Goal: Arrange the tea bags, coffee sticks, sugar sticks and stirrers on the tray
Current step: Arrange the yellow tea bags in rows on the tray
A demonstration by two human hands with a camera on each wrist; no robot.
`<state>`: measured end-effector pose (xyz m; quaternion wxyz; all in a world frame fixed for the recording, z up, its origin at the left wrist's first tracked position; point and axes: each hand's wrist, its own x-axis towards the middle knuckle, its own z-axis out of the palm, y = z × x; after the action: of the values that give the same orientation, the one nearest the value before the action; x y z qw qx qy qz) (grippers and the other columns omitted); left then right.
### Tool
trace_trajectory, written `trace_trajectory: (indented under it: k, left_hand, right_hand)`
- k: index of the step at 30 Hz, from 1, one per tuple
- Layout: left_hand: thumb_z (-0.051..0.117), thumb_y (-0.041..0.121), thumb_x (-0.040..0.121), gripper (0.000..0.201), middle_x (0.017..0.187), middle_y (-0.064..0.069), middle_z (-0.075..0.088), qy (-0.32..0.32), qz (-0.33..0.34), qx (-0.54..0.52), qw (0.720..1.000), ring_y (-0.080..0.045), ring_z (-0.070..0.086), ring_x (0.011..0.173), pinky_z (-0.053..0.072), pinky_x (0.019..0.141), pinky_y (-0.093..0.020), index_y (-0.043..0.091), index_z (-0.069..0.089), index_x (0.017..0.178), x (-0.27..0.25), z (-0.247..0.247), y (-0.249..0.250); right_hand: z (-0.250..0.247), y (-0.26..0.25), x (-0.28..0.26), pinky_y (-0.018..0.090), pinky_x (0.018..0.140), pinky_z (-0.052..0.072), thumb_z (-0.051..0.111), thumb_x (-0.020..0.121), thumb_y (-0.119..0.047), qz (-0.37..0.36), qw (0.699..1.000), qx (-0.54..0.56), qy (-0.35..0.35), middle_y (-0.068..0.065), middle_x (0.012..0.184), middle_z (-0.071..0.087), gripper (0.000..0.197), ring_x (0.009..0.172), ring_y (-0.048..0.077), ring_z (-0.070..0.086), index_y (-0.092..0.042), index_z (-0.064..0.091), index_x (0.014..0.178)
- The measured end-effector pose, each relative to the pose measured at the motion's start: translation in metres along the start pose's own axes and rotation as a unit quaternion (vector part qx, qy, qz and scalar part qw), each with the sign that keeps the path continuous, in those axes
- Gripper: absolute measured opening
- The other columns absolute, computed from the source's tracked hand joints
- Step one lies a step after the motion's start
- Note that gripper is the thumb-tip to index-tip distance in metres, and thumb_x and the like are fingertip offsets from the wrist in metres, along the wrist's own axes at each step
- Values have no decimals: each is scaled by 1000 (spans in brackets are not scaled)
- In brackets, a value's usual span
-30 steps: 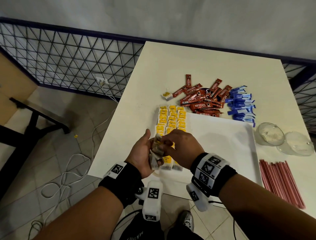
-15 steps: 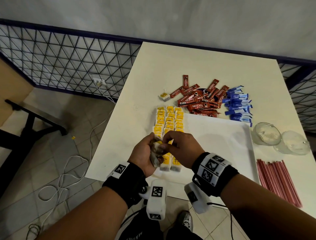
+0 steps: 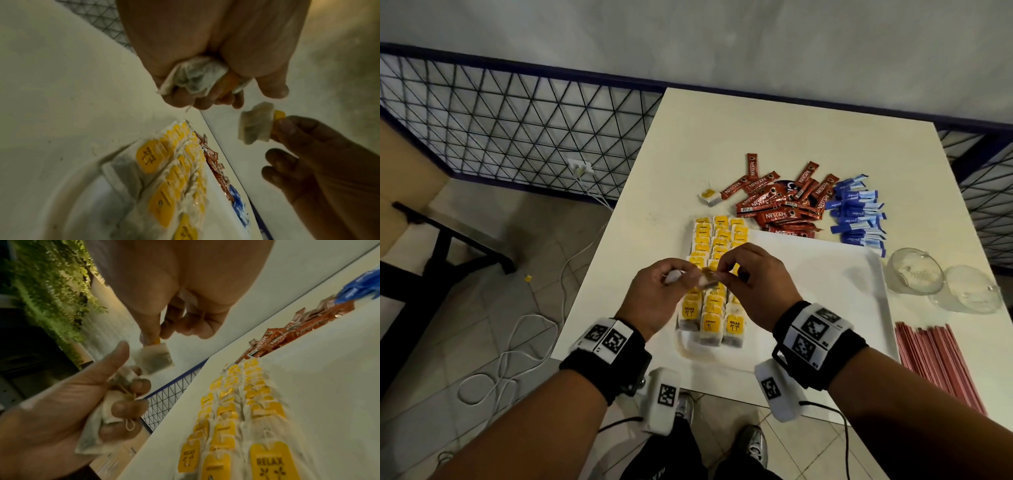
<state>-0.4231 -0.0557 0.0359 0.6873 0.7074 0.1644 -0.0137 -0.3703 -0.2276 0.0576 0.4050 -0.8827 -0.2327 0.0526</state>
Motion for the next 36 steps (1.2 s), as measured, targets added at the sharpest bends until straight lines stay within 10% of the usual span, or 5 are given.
trace_trajectory:
  k: [4,8,18,27,36]
  left_hand:
    - [78,46,76,33,82,-14,71,-56,30,63,996,-19,69,78,57,81,-41,15,74,88,2,-3,0]
    - [78,39,77,18,69,9,66,-78,46,78,993,-5,59,70,52,78,-36,23,76,86,-3,2,4]
    - [69,58,66,27,89,-3,75,-79,75,91,990,-24,69,95,52,92,-48,39,75,84,-1,5,12]
    - [67,14,89,28,45,8,35,-110,52,154,980,-4,32,41,29,46,-15,-8,58,74,-1,-15,3]
    - [66,39,88,44,43,8,41,-138,-29,356,924,-6,37,46,28,49,-19,34,54,46,-10,-36,-41]
  right_hand:
    - [5,0,1,2,63,30,68,86,-14,-61,997,-40,33,-5,91,58,2,66,-13,46,-15,66,87]
    - [6,0,2,1,64,30,65,87,-14,-82,993,-48,63,-4,91,57,1,68,-15,45,-15,65,87]
    - [3,7,-1,7,63,36,66,88,-29,-27,998,5,49,-8,96,54,18,68,1,51,-17,60,100]
    - [11,-1,-1,6,54,37,61,92,-26,93,992,77,-40,-15,68,56,8,58,-8,51,-24,57,85]
    - [27,29,-28,30,72,48,56,90,-26,114,978,-76,-157,-6,89,67,9,74,11,57,-22,63,90]
